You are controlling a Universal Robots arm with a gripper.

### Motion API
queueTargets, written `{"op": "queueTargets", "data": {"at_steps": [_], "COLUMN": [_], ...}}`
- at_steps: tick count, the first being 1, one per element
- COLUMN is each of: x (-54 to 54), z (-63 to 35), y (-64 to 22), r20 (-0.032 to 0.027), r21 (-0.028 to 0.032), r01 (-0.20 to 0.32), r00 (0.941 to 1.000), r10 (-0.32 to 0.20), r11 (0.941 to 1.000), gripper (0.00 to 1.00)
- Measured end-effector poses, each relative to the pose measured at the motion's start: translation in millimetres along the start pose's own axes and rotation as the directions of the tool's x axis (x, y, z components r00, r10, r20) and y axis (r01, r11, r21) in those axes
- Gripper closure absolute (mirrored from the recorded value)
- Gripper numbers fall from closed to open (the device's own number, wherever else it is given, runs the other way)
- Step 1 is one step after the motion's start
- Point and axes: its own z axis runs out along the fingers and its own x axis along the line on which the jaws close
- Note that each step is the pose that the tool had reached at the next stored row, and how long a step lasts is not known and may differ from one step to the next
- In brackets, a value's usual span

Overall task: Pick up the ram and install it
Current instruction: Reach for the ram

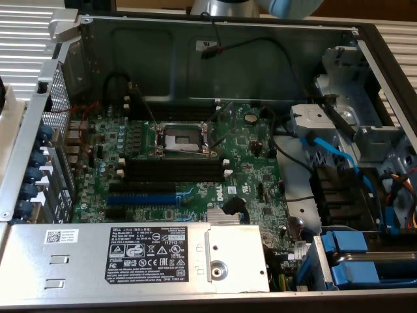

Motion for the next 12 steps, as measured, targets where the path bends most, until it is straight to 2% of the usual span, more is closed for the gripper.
{"op": "queueTargets", "data": {"at_steps": [2, 12], "x": [0.4, 0.5], "z": [0.7, 0.8], "y": [0.7, 0.8], "r20": [0.0026, 0.0026], "r21": [0.0021, 0.0022], "r01": [-0.006, -0.006], "r00": [1.0000, 1.0000], "r10": [0.006, 0.006], "r11": [1.0000, 1.0000], "gripper": [0.01, 0.01]}}
